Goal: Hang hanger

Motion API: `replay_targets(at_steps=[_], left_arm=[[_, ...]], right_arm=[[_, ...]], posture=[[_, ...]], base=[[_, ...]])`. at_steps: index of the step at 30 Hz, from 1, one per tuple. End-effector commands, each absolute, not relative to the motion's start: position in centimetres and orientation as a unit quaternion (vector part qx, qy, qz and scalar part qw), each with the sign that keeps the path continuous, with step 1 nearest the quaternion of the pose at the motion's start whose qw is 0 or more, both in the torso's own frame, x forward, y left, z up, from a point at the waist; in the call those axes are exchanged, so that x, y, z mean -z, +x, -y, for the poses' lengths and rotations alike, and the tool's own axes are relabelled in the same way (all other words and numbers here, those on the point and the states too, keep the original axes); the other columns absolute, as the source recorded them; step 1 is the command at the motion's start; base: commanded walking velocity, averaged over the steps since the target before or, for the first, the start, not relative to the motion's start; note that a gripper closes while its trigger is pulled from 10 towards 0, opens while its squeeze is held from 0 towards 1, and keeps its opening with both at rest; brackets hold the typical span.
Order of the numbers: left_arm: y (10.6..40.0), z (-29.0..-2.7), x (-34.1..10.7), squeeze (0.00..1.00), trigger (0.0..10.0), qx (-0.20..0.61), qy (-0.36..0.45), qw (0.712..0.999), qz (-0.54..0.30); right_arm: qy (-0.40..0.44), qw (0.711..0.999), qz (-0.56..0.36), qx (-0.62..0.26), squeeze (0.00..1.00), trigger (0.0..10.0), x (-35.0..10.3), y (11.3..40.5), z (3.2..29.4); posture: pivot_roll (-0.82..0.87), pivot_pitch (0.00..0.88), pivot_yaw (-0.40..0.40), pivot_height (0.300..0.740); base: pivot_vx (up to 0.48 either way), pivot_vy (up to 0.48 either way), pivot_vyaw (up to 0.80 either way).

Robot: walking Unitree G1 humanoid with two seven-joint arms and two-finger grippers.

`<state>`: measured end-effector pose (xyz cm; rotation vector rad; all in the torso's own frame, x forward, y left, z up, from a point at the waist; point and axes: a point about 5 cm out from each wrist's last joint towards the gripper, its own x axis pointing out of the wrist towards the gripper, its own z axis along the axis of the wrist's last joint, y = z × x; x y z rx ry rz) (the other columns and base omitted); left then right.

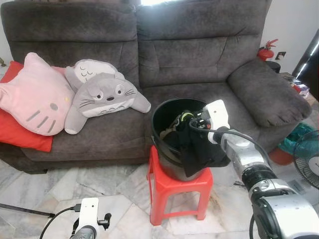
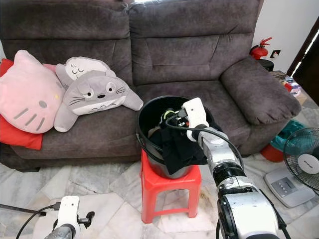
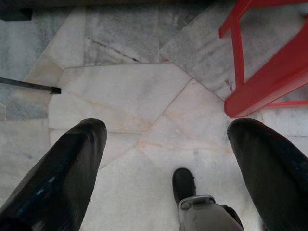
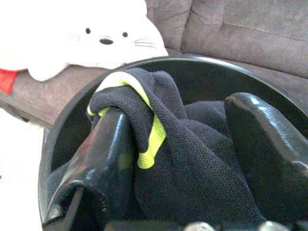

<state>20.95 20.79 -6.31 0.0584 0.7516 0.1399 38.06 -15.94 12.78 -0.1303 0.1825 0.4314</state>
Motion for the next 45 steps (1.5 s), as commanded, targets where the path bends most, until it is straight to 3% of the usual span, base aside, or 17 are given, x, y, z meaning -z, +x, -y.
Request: replay_targets(at_steps=[1,7,20,21,25,34,45], left_arm=[[21.0,-20.8,6.3,0.00,10.0,-0.067,0.037,0.927,-0.367],[20.9,-20.8,6.3,0.00,10.0,-0.071,0.032,0.927,-0.366],[20.1,-21.3,6.6,0.00,10.0,-0.088,0.022,0.925,-0.369],[20.0,-21.4,6.7,0.00,10.0,-0.092,0.020,0.925,-0.369],[19.8,-21.7,6.7,0.00,10.0,-0.099,0.018,0.924,-0.368],[18.1,-23.5,6.8,0.00,10.0,-0.154,0.002,0.924,-0.350],[18.8,-22.6,6.8,0.00,10.0,-0.134,-0.004,0.927,-0.349]], right_arm=[[-0.056,0.975,-0.045,-0.213,1.00,10.0,-14.8,38.7,15.5],[-0.036,0.980,0.019,-0.196,1.00,10.0,-16.6,38.9,15.8],[-0.041,0.981,-0.018,-0.190,1.00,10.0,-14.2,37.9,16.1],[-0.034,0.982,0.001,-0.184,0.00,10.0,-14.6,37.9,16.4],[-0.025,0.983,0.036,-0.176,0.00,10.0,-15.3,37.7,16.6],[0.028,0.980,0.092,-0.175,0.00,10.0,-15.1,36.4,15.4],[0.047,0.985,0.105,-0.128,0.00,10.0,-14.2,34.9,16.4]], posture=[[-0.09,0.000,0.008,0.716],[-0.10,0.000,0.012,0.716],[-0.08,0.000,0.002,0.716],[-0.08,0.000,-0.003,0.716],[-0.07,0.000,-0.010,0.716],[0.03,0.000,-0.107,0.716],[-0.03,0.000,-0.026,0.716]], base=[[0.000,0.000,0.00],[0.000,0.000,0.00],[0.000,0.000,0.00],[0.000,0.000,0.00],[0.000,0.000,0.00],[0.000,0.000,0.00],[0.000,0.000,0.00]])
